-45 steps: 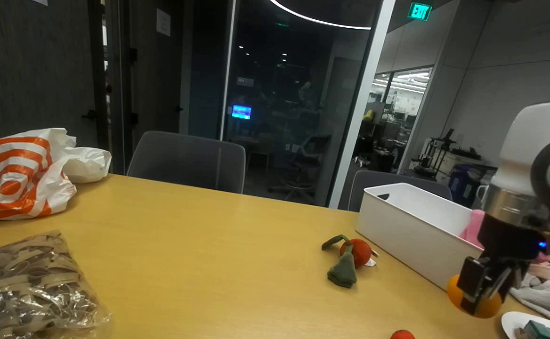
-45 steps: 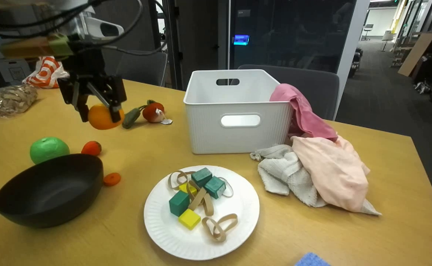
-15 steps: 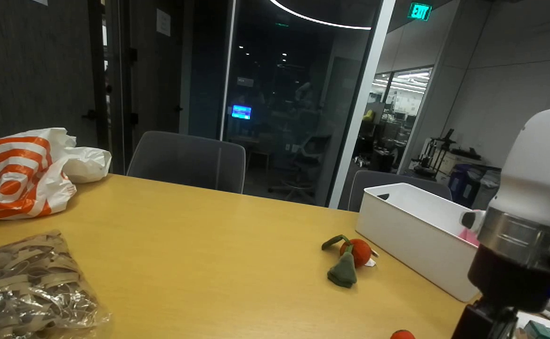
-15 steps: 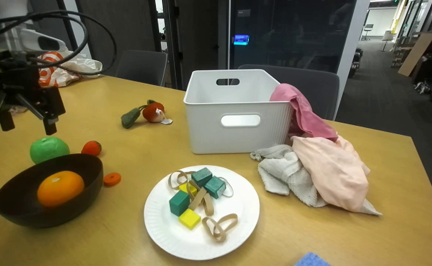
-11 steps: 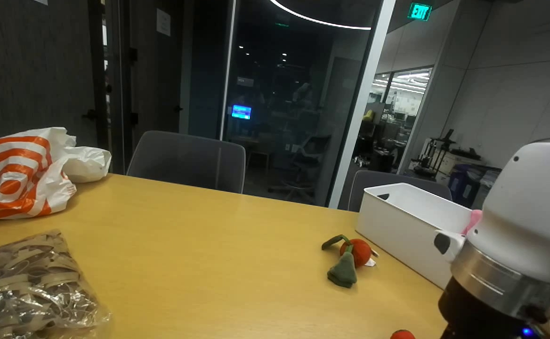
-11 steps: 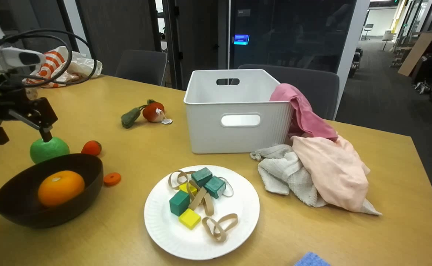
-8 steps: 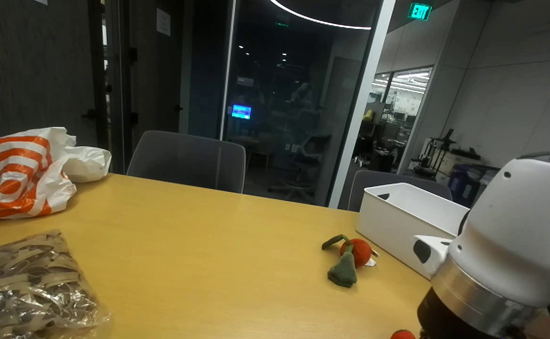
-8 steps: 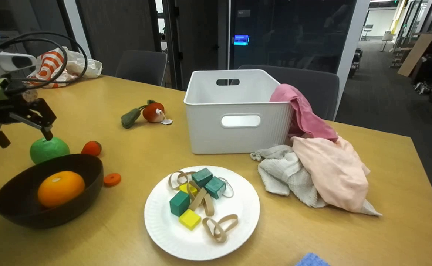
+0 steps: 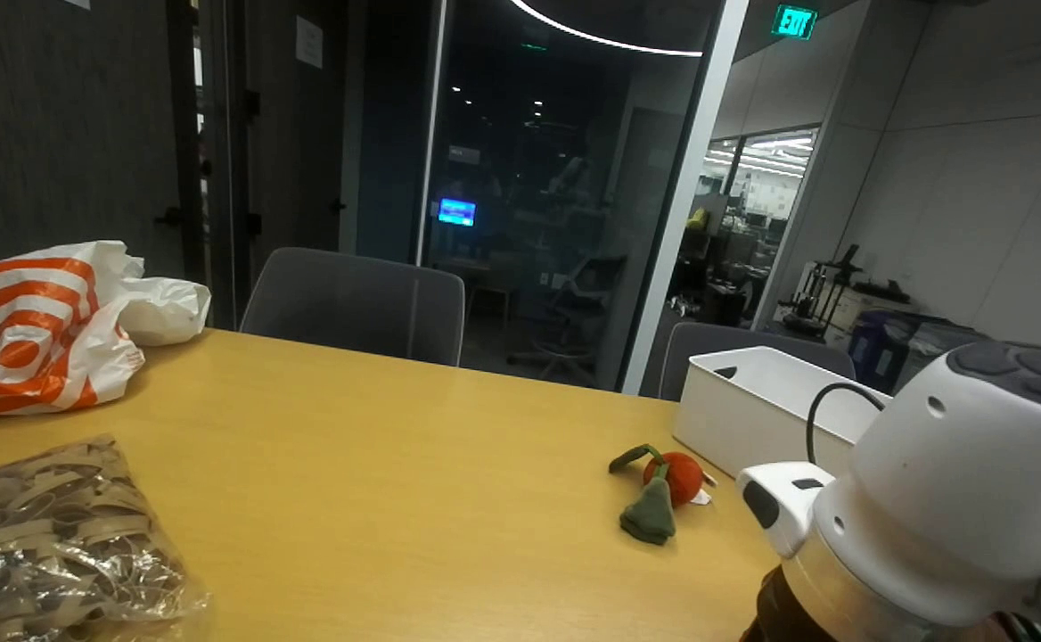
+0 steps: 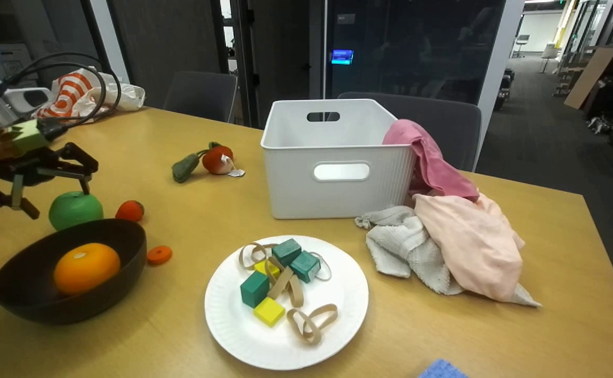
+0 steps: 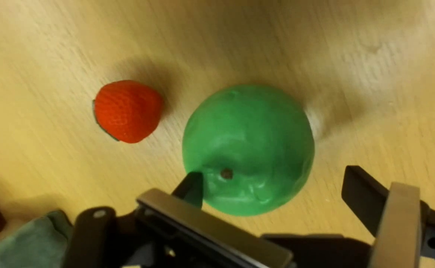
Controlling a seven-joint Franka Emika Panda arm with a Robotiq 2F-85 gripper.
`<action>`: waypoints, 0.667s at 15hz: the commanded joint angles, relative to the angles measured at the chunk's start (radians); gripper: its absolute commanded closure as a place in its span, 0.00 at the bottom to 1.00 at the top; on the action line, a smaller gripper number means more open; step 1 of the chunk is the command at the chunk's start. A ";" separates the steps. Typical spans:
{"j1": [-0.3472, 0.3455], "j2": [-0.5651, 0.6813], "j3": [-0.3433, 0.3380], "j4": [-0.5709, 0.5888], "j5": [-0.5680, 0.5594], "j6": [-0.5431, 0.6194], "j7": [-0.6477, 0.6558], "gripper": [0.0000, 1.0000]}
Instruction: Put the orange and the apple inside the black bowl
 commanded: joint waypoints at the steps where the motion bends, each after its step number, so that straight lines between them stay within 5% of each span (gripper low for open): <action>1: -0.086 0.035 0.015 0.000 -0.187 0.058 0.060 0.00; 4: -0.127 0.061 0.007 0.000 -0.302 0.055 0.102 0.00; 5: -0.134 0.069 0.003 0.000 -0.324 0.051 0.109 0.25; 6: -0.141 0.076 0.001 0.000 -0.345 0.050 0.120 0.29; 7: -0.148 0.079 0.000 0.000 -0.361 0.046 0.130 0.47; 8: -0.151 0.078 0.000 0.000 -0.370 0.040 0.138 0.51; 9: -0.153 0.067 0.002 0.000 -0.365 0.024 0.155 0.70; 10: -0.144 0.056 -0.001 0.000 -0.318 0.009 0.146 0.73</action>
